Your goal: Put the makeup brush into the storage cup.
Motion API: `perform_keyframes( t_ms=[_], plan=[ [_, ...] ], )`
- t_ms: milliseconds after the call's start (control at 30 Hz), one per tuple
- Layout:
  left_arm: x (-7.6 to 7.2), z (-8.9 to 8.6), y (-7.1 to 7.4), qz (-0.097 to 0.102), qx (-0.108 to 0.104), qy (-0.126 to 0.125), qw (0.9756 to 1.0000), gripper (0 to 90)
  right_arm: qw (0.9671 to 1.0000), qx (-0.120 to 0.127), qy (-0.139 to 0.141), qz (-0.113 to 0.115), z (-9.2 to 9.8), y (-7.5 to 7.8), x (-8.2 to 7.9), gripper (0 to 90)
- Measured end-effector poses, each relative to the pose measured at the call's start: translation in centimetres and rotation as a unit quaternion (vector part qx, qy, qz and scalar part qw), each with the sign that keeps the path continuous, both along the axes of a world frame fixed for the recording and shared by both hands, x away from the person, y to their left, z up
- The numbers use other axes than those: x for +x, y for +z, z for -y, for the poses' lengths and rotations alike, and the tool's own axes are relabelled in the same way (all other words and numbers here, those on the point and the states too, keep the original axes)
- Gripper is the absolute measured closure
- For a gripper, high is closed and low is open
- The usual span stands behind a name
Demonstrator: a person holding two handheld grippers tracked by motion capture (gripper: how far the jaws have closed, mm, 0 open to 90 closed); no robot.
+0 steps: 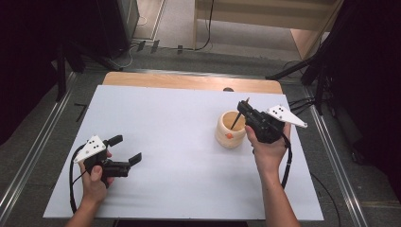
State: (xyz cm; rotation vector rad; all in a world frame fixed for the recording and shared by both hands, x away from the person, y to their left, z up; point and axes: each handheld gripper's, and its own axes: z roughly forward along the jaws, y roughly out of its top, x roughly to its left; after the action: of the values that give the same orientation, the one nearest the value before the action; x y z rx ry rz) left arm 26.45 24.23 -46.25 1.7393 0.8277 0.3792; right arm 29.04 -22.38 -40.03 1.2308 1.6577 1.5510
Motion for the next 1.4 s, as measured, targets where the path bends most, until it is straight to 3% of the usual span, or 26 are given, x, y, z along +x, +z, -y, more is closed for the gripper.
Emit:
perform_keyframes(
  t_ms=[367, 467, 967, 1100, 1400],
  plan=[
    [-0.2, 0.3, 0.0, 0.006, 0.007, -0.005, 0.9999, 0.0, 0.9996, -0.024, -0.006, -0.010, 0.0, -1.1, 0.7, 84.6],
    [-0.2, 0.4, 0.0, 0.007, 0.008, -0.006, 0.9999, 0.0, 0.9997, -0.020, -0.010, -0.004, 0.0, -1.5, 0.8, 84.6],
    [-0.1, 0.6, 0.0, 0.010, 0.010, -0.011, 0.9998, 0.0, 0.9984, -0.042, -0.017, -0.034, 0.1, -3.4, 1.6, 84.6],
    [0.0, 0.6, 0.0, 0.009, 0.009, -0.011, 0.9999, 0.0, 0.9986, -0.037, -0.022, -0.031, 0.2, -3.9, 1.7, 84.6],
    [0.0, 0.6, 0.1, 0.010, 0.009, -0.011, 0.9998, 0.0, 0.9973, -0.046, -0.027, -0.051, 0.3, -5.1, 2.0, 84.5]
  ],
)
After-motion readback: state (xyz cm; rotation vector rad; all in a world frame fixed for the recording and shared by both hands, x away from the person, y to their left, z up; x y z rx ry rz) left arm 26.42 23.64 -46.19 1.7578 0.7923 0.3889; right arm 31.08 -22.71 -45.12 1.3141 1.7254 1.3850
